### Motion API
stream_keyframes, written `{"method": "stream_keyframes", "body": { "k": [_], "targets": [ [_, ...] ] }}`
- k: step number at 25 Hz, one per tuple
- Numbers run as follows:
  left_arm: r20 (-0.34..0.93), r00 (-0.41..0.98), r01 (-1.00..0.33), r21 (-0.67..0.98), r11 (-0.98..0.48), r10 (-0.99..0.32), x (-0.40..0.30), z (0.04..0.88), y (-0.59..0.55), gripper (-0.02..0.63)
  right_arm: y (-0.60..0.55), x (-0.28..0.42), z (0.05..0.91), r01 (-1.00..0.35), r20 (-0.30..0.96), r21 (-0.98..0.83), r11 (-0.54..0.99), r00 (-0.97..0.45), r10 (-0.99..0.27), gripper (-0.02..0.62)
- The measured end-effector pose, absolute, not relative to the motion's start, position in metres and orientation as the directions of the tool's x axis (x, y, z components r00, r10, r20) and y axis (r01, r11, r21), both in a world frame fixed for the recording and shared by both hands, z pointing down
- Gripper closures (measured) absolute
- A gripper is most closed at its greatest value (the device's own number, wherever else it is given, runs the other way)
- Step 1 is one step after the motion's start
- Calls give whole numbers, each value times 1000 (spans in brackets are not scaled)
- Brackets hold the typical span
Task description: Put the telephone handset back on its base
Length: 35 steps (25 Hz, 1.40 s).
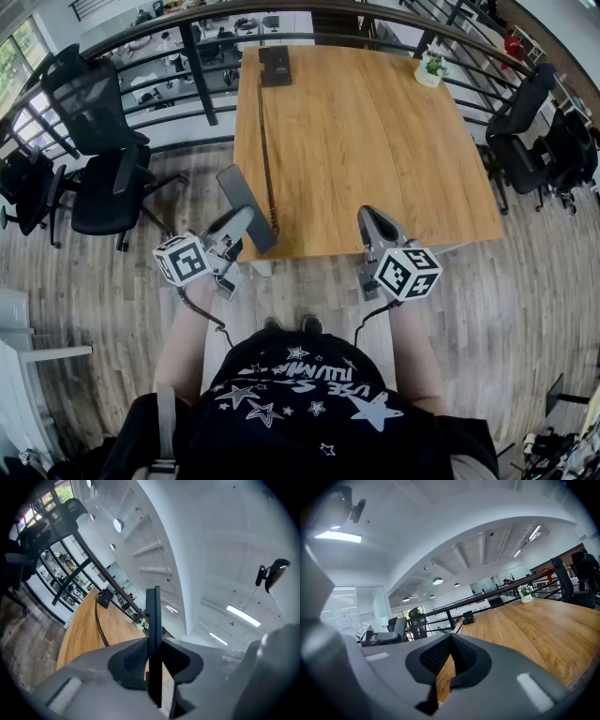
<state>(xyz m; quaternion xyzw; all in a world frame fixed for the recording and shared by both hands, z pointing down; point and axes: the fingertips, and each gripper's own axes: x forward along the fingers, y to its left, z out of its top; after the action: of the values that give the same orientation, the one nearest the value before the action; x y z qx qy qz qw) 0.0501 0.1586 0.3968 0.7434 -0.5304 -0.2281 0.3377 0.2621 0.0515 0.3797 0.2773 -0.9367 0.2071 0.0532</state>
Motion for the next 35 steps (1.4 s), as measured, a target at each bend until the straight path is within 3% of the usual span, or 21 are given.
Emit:
{"method": "stream_keyframes", "body": {
  "k": [18,30,35],
  "targets": [
    [24,347,-613,763,-207,-938,9,413,181,523,65,209,415,-571,245,-369,733,-821,-516,595],
    [57,314,-614,773,-157,-948,-24,420,125,523,-18,152,426,-525,225,-419,741,-851,-475,595],
    [15,307,-584,793,-176,-952,-39,411,88,523,-58,120,425,-487,210,-429,761,-873,-440,595]
  ]
}}
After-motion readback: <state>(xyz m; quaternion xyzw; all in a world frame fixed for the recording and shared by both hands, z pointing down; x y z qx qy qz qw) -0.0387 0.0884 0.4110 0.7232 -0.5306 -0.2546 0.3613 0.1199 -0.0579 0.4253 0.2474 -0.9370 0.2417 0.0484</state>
